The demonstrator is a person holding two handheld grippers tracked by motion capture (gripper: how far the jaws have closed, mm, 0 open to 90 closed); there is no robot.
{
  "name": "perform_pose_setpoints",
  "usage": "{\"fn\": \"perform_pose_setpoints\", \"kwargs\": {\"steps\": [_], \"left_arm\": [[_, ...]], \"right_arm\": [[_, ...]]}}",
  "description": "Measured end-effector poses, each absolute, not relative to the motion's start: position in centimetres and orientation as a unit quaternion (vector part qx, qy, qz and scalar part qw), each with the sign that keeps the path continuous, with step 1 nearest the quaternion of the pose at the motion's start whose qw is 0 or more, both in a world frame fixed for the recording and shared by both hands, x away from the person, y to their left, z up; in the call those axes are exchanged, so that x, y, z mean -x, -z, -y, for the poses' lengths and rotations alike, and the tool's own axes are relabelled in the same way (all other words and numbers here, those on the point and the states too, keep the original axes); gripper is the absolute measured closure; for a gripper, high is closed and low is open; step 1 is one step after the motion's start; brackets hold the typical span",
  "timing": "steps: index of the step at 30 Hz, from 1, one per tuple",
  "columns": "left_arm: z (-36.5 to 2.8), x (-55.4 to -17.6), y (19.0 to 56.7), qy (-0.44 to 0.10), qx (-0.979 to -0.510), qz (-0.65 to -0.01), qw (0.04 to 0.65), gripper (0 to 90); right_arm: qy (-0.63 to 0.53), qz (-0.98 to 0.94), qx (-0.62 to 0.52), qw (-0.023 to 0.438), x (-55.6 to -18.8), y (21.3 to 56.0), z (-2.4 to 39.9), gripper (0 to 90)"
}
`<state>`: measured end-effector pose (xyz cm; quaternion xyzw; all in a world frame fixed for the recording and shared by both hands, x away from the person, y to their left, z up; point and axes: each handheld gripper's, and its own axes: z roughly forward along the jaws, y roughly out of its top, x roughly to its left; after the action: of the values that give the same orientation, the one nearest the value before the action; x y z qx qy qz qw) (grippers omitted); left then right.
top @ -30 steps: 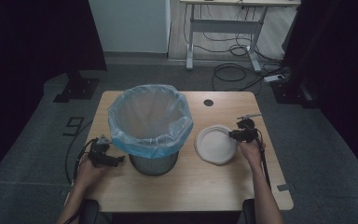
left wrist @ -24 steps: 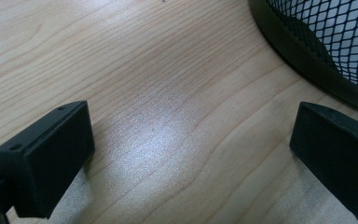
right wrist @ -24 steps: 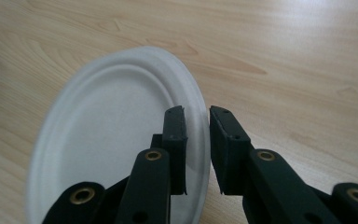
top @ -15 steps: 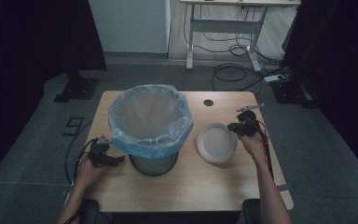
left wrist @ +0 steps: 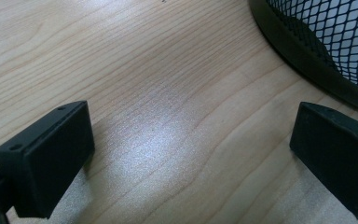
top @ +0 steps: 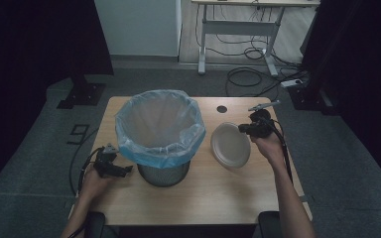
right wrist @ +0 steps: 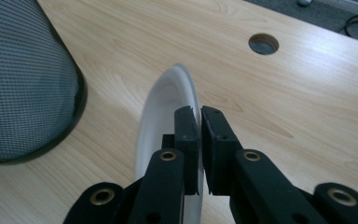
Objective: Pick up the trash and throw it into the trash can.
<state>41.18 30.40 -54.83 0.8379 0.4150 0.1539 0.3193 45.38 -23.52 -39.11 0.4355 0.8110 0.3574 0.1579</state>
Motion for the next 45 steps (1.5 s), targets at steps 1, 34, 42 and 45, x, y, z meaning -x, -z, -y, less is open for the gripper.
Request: {"fn": "perform_pose_setpoints", "kwargs": {"steps": [1,34,42,45], "left_arm": [[-30.4,-41.2,54.8,-0.154,-0.838,-0.415,0.319,0.0],[-30.4,-41.2,54.8,-0.153,-0.838,-0.415,0.319,0.0],[-30.4,-41.2,54.8,-0.153,-0.838,-0.415,0.319,0.0],[-30.4,-41.2,54.8,-0.153,-0.838,-0.415,0.319,0.0]], "right_arm": [[-0.358,-0.812,-0.434,0.157,-45.4,38.8,23.4,85.8],[-0.394,-0.828,-0.358,0.175,-45.1,29.0,18.3,89.2],[-0.404,-0.831,-0.342,0.171,-44.7,26.9,16.8,89.1],[-0.407,-0.832,-0.335,0.172,-44.5,25.8,15.9,89.1]]}}
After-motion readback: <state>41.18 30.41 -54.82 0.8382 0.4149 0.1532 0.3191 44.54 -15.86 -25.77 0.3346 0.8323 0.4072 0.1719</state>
